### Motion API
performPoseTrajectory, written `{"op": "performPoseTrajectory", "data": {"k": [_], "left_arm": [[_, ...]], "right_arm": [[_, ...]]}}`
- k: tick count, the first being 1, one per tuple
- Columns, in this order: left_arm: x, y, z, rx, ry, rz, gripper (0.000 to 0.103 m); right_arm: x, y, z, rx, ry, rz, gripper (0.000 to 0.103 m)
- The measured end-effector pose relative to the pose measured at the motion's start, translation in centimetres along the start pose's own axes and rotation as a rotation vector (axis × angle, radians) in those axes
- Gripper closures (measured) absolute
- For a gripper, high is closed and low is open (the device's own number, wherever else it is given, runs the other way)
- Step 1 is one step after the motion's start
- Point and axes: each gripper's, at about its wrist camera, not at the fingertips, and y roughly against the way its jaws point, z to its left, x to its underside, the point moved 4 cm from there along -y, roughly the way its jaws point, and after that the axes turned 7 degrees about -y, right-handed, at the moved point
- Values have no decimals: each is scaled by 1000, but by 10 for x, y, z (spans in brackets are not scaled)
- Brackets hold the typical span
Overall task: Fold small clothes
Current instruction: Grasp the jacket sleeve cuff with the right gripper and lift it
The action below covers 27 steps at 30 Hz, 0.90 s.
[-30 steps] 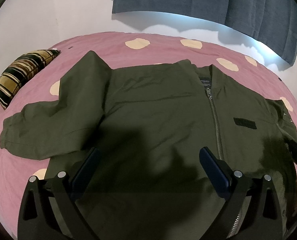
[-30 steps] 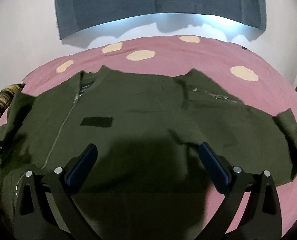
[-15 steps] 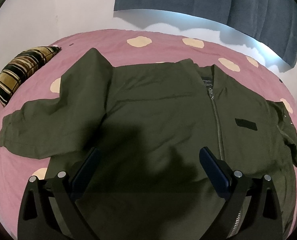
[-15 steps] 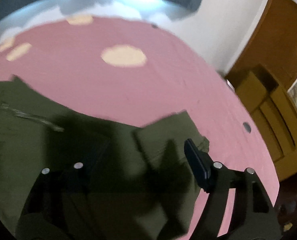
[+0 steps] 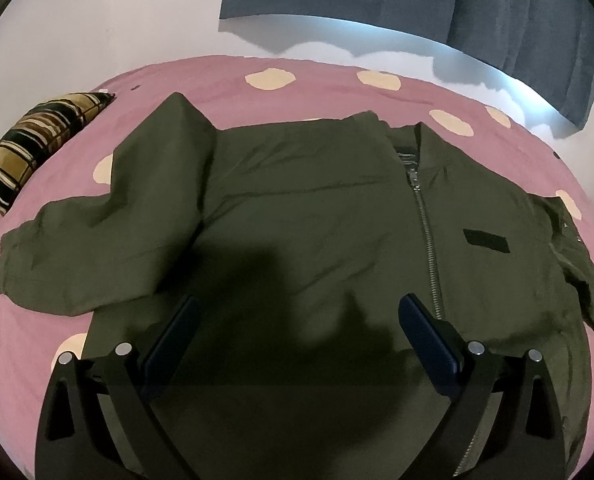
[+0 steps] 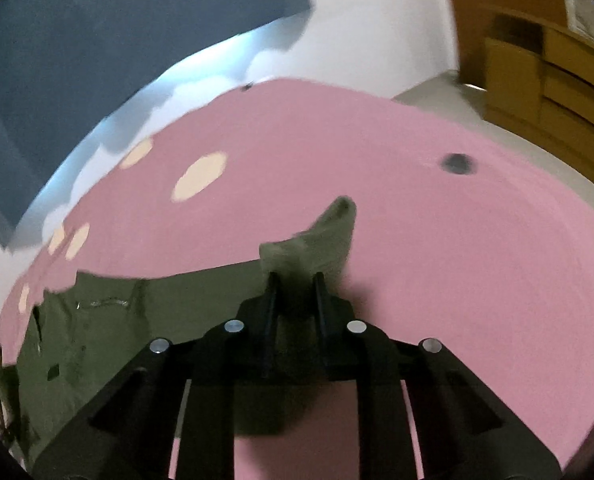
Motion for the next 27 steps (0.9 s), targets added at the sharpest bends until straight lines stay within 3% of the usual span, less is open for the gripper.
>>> {"op": "performPoseTrajectory", "data": {"k": [2, 3, 6, 8, 12, 15, 18, 23, 27], "left_arm": [[-1, 0, -1, 6, -1, -4, 4], [-1, 0, -2, 8, -3, -5, 4], [-1, 0, -3, 12, -7, 1, 4], [0, 0, -4, 14, -7, 5, 4], [1, 1, -4, 10, -5, 8, 4], [2, 2, -6, 2, -9, 7, 4], [3, 2, -9, 1, -15, 10, 4], [4, 2, -11, -2, -16, 18, 4], [4, 3, -12, -10, -20, 17, 4]], "right_arm": [[2, 10, -24, -8, -63, 0, 85], [2, 7, -34, -41, -106, 13, 78], [3, -5, -68, -113, -278, 64, 38], [4, -12, -82, -218, -380, 79, 36], [4, -23, -93, -321, -461, 97, 32], [4, -28, -93, -321, -433, 114, 37], [0, -28, -87, -220, -321, 125, 66], [-2, -22, -81, -175, -214, 171, 81], [-10, -6, -81, -140, -182, 117, 86]]}}
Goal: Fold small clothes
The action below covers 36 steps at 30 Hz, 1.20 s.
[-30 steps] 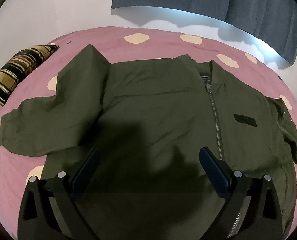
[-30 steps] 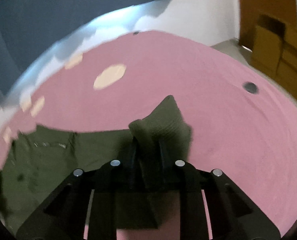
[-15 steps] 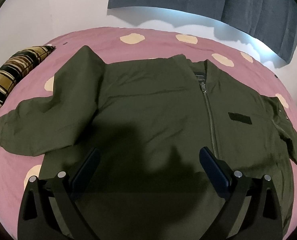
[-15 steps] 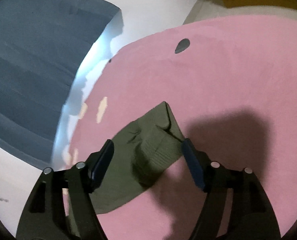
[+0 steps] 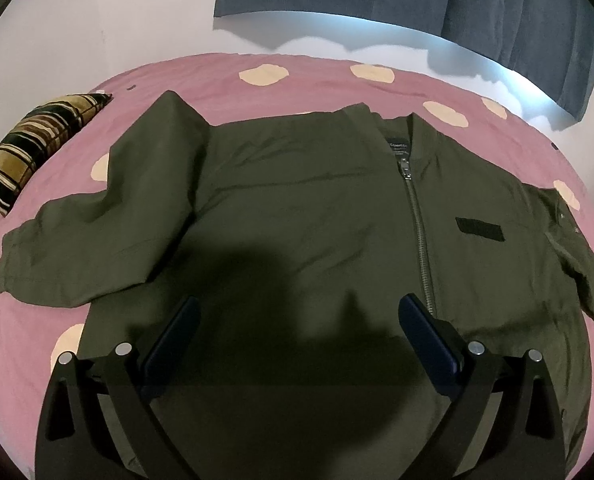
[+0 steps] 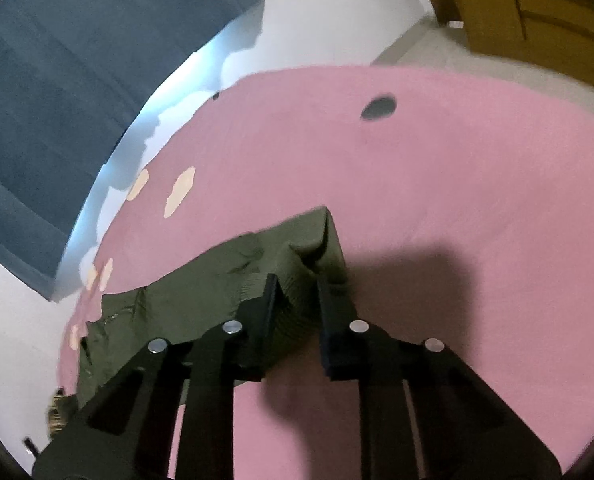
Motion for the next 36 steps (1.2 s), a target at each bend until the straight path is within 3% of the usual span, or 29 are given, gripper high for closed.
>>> {"op": "performPoseTrajectory", "data": {"k": [2, 6, 12, 16, 20, 24, 30, 33, 36], "left_arm": [[0, 2, 0, -2, -1, -6, 4], [1, 2, 4, -4, -4, -11, 4], [7, 1, 26, -24, 27, 11, 4], [13, 10, 50, -14, 56, 0, 4], [22, 22, 83, 9, 64, -9, 4], [36, 36, 145, -44, 165, -24, 4], [64, 42, 274, -192, 326, -16, 4], [80, 37, 340, -170, 453, -14, 4], [94, 31, 387, -95, 568, -21, 4]], "right_arm": [[-1, 15, -10, 27, 3, -39, 87], [7, -5, -23, 85, -5, -2, 87], [6, -6, -23, 92, -16, -4, 80], [4, 20, -4, 169, 39, -129, 75], [9, 38, 39, 125, 112, -207, 65], [32, 35, 94, 40, 233, -188, 55], [82, 1, 159, -82, 328, -43, 50], [112, -14, 191, -120, 383, 22, 50], [139, -23, 215, -143, 430, 67, 46]]}}
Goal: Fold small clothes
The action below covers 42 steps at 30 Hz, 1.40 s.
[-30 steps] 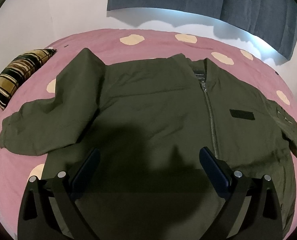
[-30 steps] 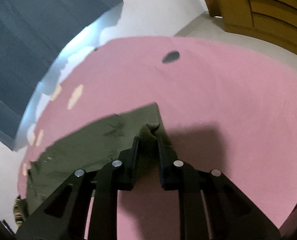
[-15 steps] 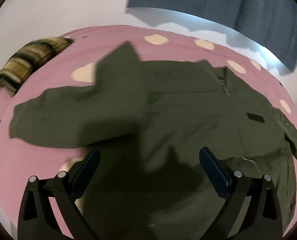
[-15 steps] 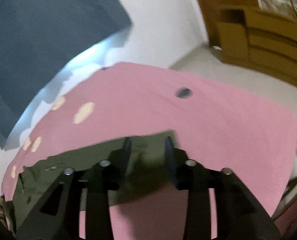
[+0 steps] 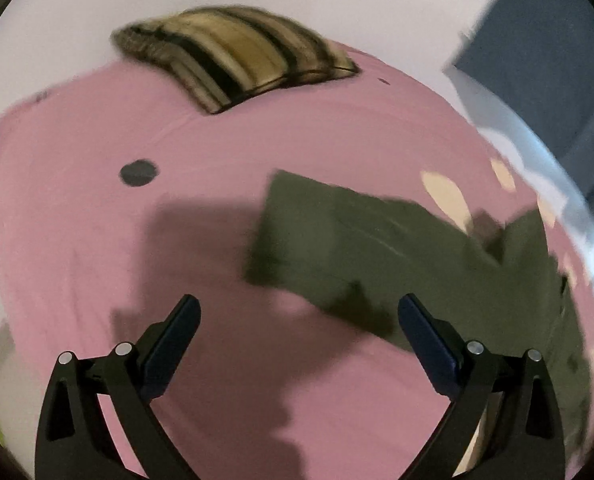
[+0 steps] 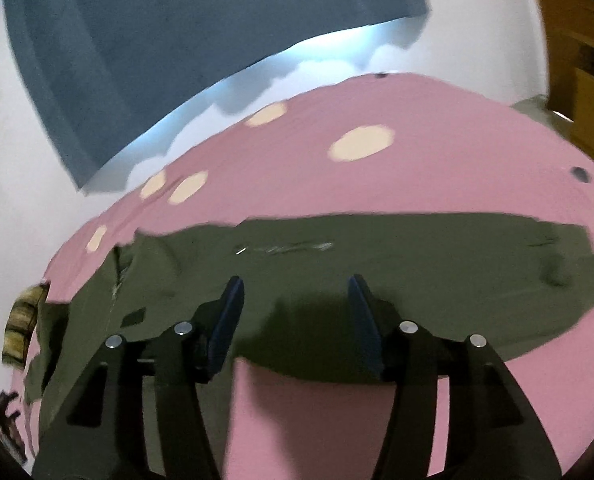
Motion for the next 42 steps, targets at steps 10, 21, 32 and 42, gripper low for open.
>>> {"op": "performPoseTrajectory", "data": {"k": [10, 21, 32, 42], "left_arm": [[-22, -45, 4, 161, 7, 85, 5], [-18, -46, -40, -105, -278, 77, 56], [-52, 9, -22, -304, -216, -65, 95], [-73, -14, 64, -527, -107, -57, 103]], "right_arm": [[33, -36, 51, -55, 42, 93, 45], [52, -47, 59, -60, 25, 127, 44], [47, -37, 49, -58, -7, 90, 45], [46, -46, 36, -31, -18, 110, 45]]}}
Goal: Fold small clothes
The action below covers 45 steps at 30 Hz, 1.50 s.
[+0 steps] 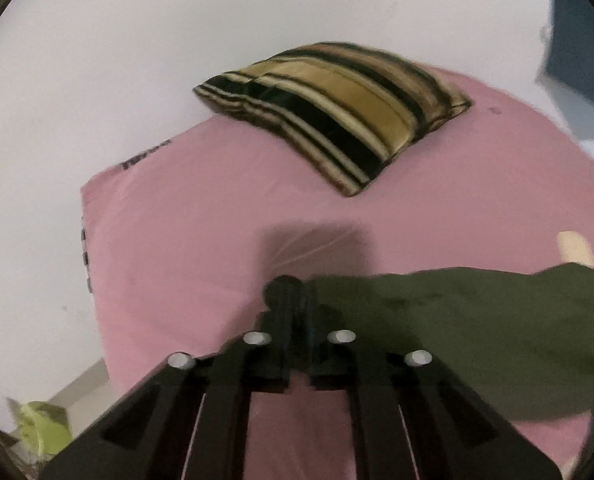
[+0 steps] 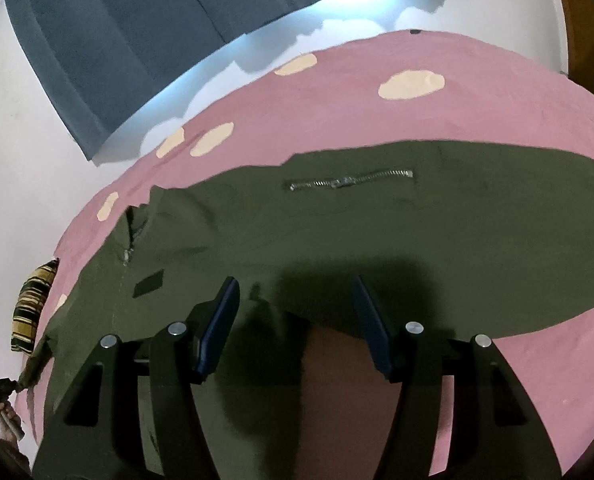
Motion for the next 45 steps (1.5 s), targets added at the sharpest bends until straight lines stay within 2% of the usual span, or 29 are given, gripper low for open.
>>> {"op": "performPoseTrajectory", "data": {"k": [2, 5, 7, 10, 15, 16, 17, 18, 19, 20, 21, 23, 26, 31, 34, 37, 41, 42, 44, 45], "left_arm": [[0, -12, -4, -40, -46, 3, 103], [2, -27, -5, 0, -35, 46, 103], [4, -27, -5, 1, -36, 31, 103], [12, -20, 1, 41, -11, 25, 103], [10, 18, 9, 83, 28, -42, 102], [8, 25, 8, 92, 29, -58, 96], [6, 38, 4, 104, 29, -78, 78], [4, 47, -1, 118, 29, -94, 67], [2, 56, -7, 137, 29, -116, 51], [1, 66, -15, 168, 24, -144, 45], [0, 78, -29, 188, 6, -170, 44], [0, 93, -53, 230, -35, -194, 36], [5, 117, -99, 305, -108, -227, 30], [25, 142, -177, 423, -221, -240, 26], [40, 149, -216, 480, -269, -226, 26], [53, 153, -247, 519, -308, -206, 26], [63, 156, -265, 532, -342, -189, 26], [66, 155, -268, 536, -346, -184, 26], [69, 155, -270, 543, -340, -172, 26], [71, 154, -271, 551, -341, -162, 26]], "right_arm": [[1, -2, -3, 4, -6, 6, 45], [0, 1, -9, -2, -21, 13, 44], [0, 4, -12, -14, -37, 14, 40], [-2, 10, -22, -30, -67, 18, 38], [-11, 29, -49, -64, -155, -7, 37], [-15, 36, -59, -72, -184, -22, 36], [-18, 42, -68, -74, -208, -34, 36], [-21, 48, -78, -74, -234, -47, 34], [-24, 53, -87, -75, -259, -59, 32], [-27, 62, -100, -76, -293, -80, 32], [-30, 68, -110, -76, -319, -95, 32], [-35, 82, -138, -70, -387, -132, 31], [-38, 104, -182, -56, -513, -197, 31], [-29, 131, -252, -27, -731, -304, 31], [-20, 130, -278, -42, -826, -316, 32], [-21, 126, -284, -79, -840, -333, 32], [-35, 110, -280, -58, -773, -313, 31], [-37, 108, -282, -47, -756, -311, 34], [-40, 105, -280, 13, -708, -298, 51], [-41, 102, -279, 59, -685, -283, 65]]}}
